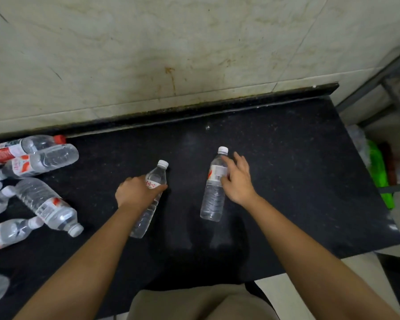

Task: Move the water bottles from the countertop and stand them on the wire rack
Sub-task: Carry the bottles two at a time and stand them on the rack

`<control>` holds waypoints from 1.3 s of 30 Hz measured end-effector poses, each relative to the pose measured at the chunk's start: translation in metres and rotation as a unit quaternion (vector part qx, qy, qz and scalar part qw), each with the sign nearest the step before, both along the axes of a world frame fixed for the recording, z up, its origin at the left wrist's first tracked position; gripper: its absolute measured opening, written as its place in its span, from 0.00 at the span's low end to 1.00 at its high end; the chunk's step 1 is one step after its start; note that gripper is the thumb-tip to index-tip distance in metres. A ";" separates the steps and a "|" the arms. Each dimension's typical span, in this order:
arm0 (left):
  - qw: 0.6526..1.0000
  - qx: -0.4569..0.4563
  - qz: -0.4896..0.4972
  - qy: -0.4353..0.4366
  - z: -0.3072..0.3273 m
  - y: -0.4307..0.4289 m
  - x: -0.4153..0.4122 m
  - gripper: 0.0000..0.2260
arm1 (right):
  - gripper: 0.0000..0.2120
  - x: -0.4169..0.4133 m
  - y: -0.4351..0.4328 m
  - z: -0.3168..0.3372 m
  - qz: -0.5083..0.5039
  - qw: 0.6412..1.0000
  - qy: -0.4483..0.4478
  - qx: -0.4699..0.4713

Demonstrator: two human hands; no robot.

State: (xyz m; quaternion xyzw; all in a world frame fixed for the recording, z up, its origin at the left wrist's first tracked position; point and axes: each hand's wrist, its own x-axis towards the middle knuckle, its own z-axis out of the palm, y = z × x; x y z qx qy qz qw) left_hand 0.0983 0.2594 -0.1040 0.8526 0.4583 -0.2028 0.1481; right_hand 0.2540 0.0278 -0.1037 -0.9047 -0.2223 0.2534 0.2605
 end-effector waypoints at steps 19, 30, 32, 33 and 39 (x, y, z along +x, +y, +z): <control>0.989 -0.111 0.078 -0.055 -0.019 -0.041 -0.031 0.39 | 0.50 -0.051 -0.034 -0.012 -0.086 0.986 0.109 -0.096; 0.973 -0.156 0.101 -0.138 -0.016 -0.058 -0.040 0.36 | 0.39 -0.030 -0.038 -0.010 -0.076 0.988 0.036 -0.130; 0.967 -0.163 0.091 -0.172 -0.012 -0.062 -0.046 0.33 | 0.37 -0.034 -0.035 -0.009 -0.066 0.986 0.022 -0.154; 0.963 -0.167 0.094 -0.189 -0.009 -0.064 -0.049 0.32 | 0.35 -0.036 -0.034 -0.008 -0.072 0.985 0.023 -0.154; 0.918 -0.179 0.139 -0.325 0.021 -0.070 -0.055 0.29 | 0.17 -0.047 -0.040 0.007 -0.123 0.991 0.058 -0.009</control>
